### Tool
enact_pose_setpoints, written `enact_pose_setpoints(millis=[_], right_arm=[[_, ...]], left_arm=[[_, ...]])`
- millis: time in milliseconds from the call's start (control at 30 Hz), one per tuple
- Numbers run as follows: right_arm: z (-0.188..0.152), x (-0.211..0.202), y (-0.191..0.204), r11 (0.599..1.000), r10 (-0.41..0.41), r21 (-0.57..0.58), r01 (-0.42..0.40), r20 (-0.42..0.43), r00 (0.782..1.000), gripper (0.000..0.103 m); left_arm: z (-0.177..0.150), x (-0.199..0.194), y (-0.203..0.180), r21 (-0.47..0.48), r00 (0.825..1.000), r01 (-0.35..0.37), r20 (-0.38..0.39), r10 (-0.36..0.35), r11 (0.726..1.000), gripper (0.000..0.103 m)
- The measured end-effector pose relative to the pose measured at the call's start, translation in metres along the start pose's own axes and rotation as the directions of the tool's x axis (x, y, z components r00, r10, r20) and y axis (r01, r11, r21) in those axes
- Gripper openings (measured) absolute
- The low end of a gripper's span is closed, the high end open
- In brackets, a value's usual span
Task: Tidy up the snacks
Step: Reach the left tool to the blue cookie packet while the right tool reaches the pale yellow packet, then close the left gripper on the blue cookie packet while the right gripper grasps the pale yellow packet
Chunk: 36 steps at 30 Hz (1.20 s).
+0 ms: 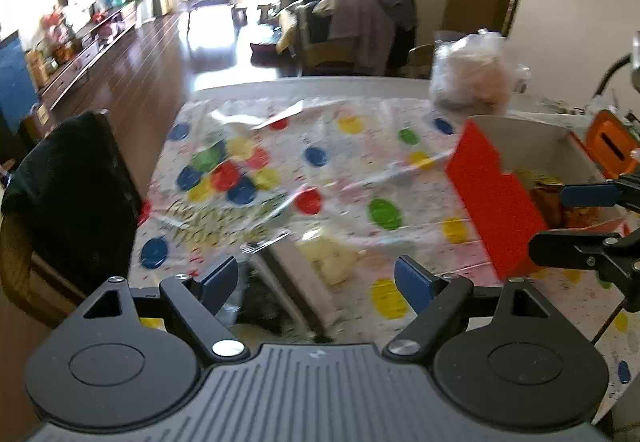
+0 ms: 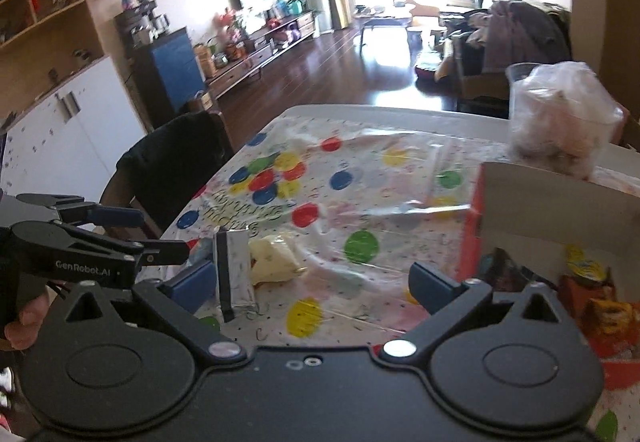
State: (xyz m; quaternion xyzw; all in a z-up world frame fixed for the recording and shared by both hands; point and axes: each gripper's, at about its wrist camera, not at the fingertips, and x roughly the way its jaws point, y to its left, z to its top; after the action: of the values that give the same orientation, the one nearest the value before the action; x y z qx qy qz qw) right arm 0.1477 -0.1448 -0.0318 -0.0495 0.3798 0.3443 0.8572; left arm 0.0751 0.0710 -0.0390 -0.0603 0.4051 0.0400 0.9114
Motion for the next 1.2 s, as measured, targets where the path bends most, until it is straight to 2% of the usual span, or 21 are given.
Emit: enact_pose_setpoints(millis=[267,467,533,633,700,900,1000,1100,1200], right_arm=[[0.012,0.053,0.01,0.995,0.07,-0.071,-0.075,-0.079,0.994,0.103],[0.019,0.099,0.01,0.988,0.091,-0.106,-0.108,-0.153,0.984,0.1],[0.02,0.112,0.009,0.987,0.098,-0.111,-0.118,-0.175,0.98,0.098],[0.023,0.133,0.009,0.984,0.115,-0.11,-0.14,-0.206,0.972,0.092],[0.024,0.144,0.008,0.983,0.132,-0.098,-0.157,-0.225,0.965,0.089],[0.024,0.178,0.007,0.977,0.172,-0.073,-0.201,-0.288,0.942,0.077],[0.024,0.188,0.006,0.975,0.186,-0.058,-0.213,-0.306,0.934,0.076],[0.023,0.198,0.006,0.976,0.195,-0.033,-0.217,-0.32,0.927,0.07],[0.022,0.205,0.004,0.975,0.209,-0.004,-0.223,-0.335,0.919,0.064]], left_arm=[[-0.008,0.025,0.041,-0.061,0.996,-0.044,-0.081,0.039,0.997,0.086],[-0.01,0.056,0.072,-0.117,0.985,-0.065,-0.167,0.045,0.991,0.086],[-0.009,0.068,0.085,-0.168,0.979,-0.081,-0.196,0.047,0.982,0.086],[-0.008,0.085,0.105,-0.249,0.971,-0.07,-0.24,0.008,0.966,0.086],[-0.009,0.094,0.112,-0.263,0.965,-0.047,-0.261,-0.024,0.964,0.086],[-0.009,0.117,0.114,-0.226,0.953,-0.013,-0.297,-0.057,0.974,0.085],[-0.01,0.127,0.121,-0.264,0.948,-0.029,-0.313,-0.057,0.964,0.075],[-0.01,0.134,0.131,-0.32,0.946,-0.015,-0.311,-0.09,0.947,0.074],[-0.01,0.14,0.133,-0.334,0.942,-0.005,-0.318,-0.108,0.943,0.067]])
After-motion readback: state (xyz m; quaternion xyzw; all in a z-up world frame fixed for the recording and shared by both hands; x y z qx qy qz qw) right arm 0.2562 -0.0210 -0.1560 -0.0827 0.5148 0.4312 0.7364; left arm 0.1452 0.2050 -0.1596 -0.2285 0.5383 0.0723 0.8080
